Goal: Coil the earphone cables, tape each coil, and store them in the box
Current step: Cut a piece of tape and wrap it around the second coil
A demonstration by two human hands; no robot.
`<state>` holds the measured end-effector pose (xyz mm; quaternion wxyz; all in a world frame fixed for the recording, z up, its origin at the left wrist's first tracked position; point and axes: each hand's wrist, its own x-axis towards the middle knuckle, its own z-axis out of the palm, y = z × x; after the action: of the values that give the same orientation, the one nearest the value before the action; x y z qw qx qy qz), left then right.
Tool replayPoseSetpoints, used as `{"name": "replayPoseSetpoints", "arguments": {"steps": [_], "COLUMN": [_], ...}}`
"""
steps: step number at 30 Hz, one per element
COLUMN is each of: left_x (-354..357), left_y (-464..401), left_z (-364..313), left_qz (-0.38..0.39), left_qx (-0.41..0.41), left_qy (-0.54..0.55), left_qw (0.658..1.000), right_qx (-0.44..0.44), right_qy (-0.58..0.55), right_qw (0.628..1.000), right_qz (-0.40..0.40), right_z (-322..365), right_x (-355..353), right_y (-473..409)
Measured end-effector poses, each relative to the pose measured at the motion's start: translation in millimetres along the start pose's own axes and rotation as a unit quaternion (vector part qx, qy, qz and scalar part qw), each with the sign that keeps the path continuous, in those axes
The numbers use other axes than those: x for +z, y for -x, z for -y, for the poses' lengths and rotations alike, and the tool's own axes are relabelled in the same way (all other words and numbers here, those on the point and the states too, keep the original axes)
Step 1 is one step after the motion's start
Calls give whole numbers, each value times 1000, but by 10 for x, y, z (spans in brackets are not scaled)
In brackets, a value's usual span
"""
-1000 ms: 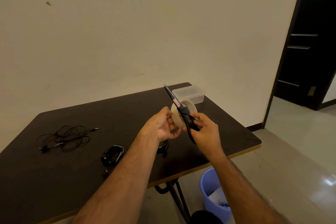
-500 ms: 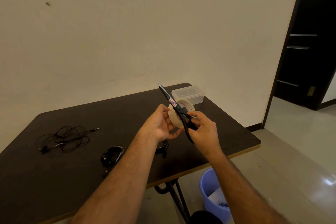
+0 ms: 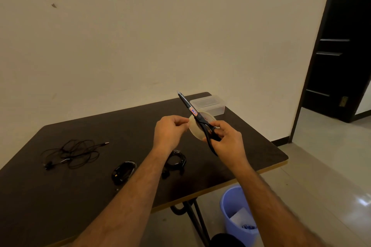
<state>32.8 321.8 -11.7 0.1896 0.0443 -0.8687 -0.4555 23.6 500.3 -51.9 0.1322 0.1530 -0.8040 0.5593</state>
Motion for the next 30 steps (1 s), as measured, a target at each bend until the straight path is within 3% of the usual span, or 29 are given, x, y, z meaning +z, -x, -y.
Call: {"name": "replayPoseSetpoints", "arguments": {"steps": [5,10,17,24,30], "left_x": [-54,-97,143,540,819], "left_y": [-10,-72,-5,50,94], "left_z": [-13,-2,90,115,56], "left_qz": [7,69,74,58,48], "left_qx": [20,40,54,-15,-105], "left_qy": [-66,-135,-156,-146,-84], "left_qw": [998,988,984,988,990], "right_qx": [-4,13,56,105,132], "right_qy": [0,14,133,297,357], "right_qw": [1000,1000,989,949,924], "right_qz": [6,24,41,34,38], "right_z": [18,3,-21,-133,-242], "right_x": [-37,-64,-103,-151,-149], "right_y": [15,14,-81,-287,-505]}}
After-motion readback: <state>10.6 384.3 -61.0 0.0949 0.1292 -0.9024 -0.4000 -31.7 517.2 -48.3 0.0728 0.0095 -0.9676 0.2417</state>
